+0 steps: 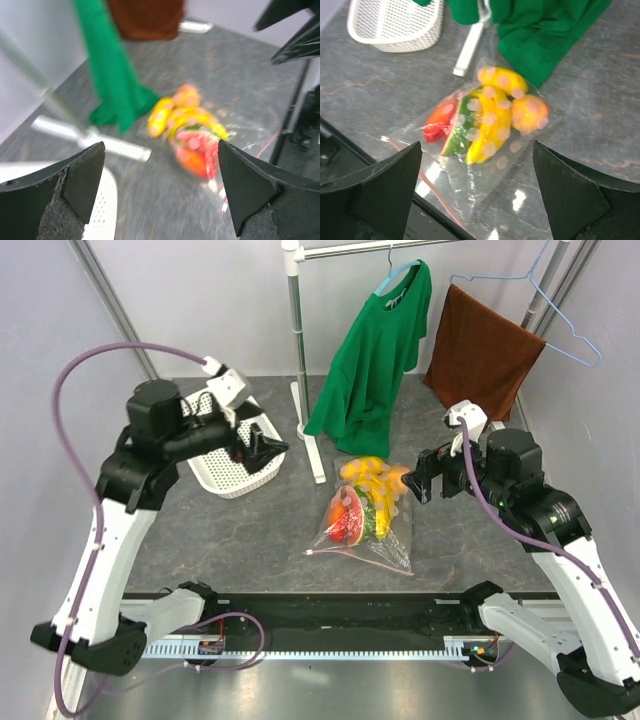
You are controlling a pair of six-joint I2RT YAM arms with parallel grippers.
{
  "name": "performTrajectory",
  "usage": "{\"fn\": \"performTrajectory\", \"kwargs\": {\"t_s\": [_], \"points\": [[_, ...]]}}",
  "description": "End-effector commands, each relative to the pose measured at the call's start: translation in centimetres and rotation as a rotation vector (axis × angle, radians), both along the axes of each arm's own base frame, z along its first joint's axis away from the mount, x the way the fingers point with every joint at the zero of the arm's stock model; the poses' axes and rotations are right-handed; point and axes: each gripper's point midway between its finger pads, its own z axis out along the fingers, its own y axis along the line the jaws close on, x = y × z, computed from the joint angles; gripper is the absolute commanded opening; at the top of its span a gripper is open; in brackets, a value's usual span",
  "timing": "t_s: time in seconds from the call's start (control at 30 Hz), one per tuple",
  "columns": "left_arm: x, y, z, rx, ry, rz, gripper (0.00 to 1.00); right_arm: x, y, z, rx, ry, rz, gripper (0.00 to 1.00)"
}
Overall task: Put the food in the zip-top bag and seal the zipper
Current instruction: Reset both arms
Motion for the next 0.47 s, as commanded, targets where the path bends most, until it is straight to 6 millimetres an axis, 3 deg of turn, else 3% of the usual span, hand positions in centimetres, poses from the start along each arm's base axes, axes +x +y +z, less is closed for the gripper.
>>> {"fn": "performTrajectory", "kwargs": {"t_s": [0.0,0.1,0.13,0.17,0.23,0.3,0.43], "points": [[-0.1,5.2,-5.4,0.132,0.214,0.259,1.00,1.1,-1.3,-1.2,-0.093,-0.011,-0.038,0.98],[-0.4,8.2,-7.5,0.186,0.232,0.416,1.00,0.8,-1.5,-3.6,-0.116,0.031,-0.039,0.98],[-0.4,9.2,-9.5,0.223,0.258,0.460,1.00,0.5,-1.5,-3.6,-0.110,0.022,-0.036,0.98],[-0.8,9.9,-9.8,0.236,0.239,0.480,1.00,0.3,-1.5,-3.9,-0.112,0.024,-0.034,0.98],[-1.0,11.1,-12.2,0.286,0.276,0.533,1.00,0.1,-1.7,-4.2,-0.109,0.023,-0.038,0.98],[-1.5,11.7,-13.5,0.304,0.292,0.554,1.00,0.0,-2.0,-3.9,-0.108,0.010,-0.048,0.98],[-1.1,12.9,-13.8,0.312,0.282,0.625,1.00,-0.3,-2.3,-3.1,-0.099,-0.018,-0.056,0.98]]}}
